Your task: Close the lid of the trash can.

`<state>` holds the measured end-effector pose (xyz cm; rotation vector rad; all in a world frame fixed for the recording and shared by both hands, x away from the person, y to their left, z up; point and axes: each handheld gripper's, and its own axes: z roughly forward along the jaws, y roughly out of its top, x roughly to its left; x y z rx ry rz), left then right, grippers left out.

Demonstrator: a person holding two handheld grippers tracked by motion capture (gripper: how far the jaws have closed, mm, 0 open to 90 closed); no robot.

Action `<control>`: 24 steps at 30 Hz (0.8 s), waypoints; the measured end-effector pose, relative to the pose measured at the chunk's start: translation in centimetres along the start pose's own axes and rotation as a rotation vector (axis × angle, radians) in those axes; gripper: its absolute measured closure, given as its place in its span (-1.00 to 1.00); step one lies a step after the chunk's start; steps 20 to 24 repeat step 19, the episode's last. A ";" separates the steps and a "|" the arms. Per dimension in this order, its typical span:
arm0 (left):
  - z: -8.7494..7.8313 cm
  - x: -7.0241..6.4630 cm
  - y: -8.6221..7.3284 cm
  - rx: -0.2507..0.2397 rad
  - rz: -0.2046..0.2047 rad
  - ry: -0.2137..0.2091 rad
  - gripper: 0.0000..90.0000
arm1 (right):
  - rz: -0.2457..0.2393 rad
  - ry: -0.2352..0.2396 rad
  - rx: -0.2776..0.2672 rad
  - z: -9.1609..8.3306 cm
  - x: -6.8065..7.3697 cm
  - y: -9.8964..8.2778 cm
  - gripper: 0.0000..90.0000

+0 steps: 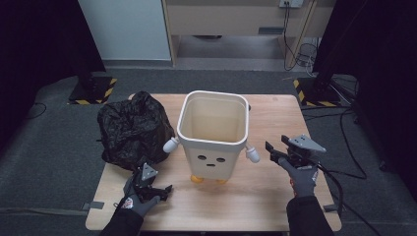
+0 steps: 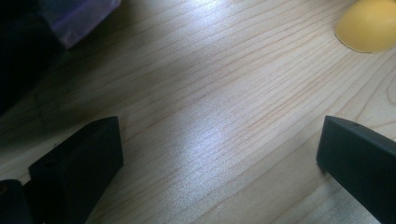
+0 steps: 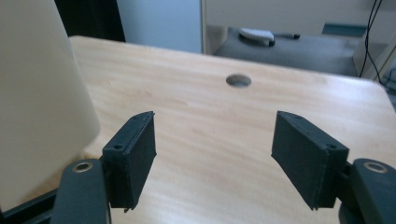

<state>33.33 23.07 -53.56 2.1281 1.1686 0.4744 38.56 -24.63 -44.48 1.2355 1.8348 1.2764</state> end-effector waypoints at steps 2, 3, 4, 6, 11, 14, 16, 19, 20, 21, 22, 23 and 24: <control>0.0 0.0 0.0 0.000 0.000 0.000 -1.00 | 0.004 -0.008 0.024 -0.1 -0.2 -0.8 -0.33; 0.0 0.0 0.0 0.000 0.000 0.000 -1.00 | 0.007 -0.009 0.029 -0.1 -0.3 -1.2 -0.33; 0.0 0.0 0.0 0.000 0.000 0.000 -1.00 | 0.004 -0.014 0.042 -0.1 -0.5 -1.6 -0.33; 0.0 0.0 0.0 0.000 0.000 0.000 -1.00 | 0.004 -0.022 0.060 -0.2 -0.7 -2.3 -0.33; 0.0 0.0 0.0 0.000 0.000 0.000 -1.00 | 0.018 -0.032 0.108 -0.7 -1.3 -4.3 -0.33; 0.0 0.0 0.0 0.000 0.000 0.000 -1.00 | 0.030 -0.062 0.164 -1.1 -2.0 -5.7 -0.33; 0.0 0.0 0.0 0.000 0.000 0.000 -1.00 | 0.044 -0.063 0.184 -1.3 -2.3 -6.2 -0.34; 0.0 0.0 0.0 0.000 0.000 0.000 -1.00 | 0.051 -0.069 0.218 -1.4 -3.1 -6.7 -0.36; 0.0 0.0 0.0 0.000 0.000 0.000 -1.00 | 0.051 -0.069 0.218 -1.4 -3.1 -6.7 -0.36; 0.0 0.0 0.0 0.000 0.000 0.000 -1.00 | 0.051 -0.069 0.218 -1.4 -3.1 -6.7 -0.36; 0.0 0.0 0.0 0.000 0.000 0.000 -1.00 | 0.051 -0.069 0.218 -1.4 -3.1 -6.7 -0.36; 0.0 0.0 0.0 0.000 0.000 0.000 -1.00 | 0.051 -0.069 0.218 -1.4 -3.1 -6.7 -0.36; 0.0 0.0 0.0 0.000 0.000 0.000 -1.00 | 0.051 -0.069 0.218 -1.4 -3.1 -6.7 -0.36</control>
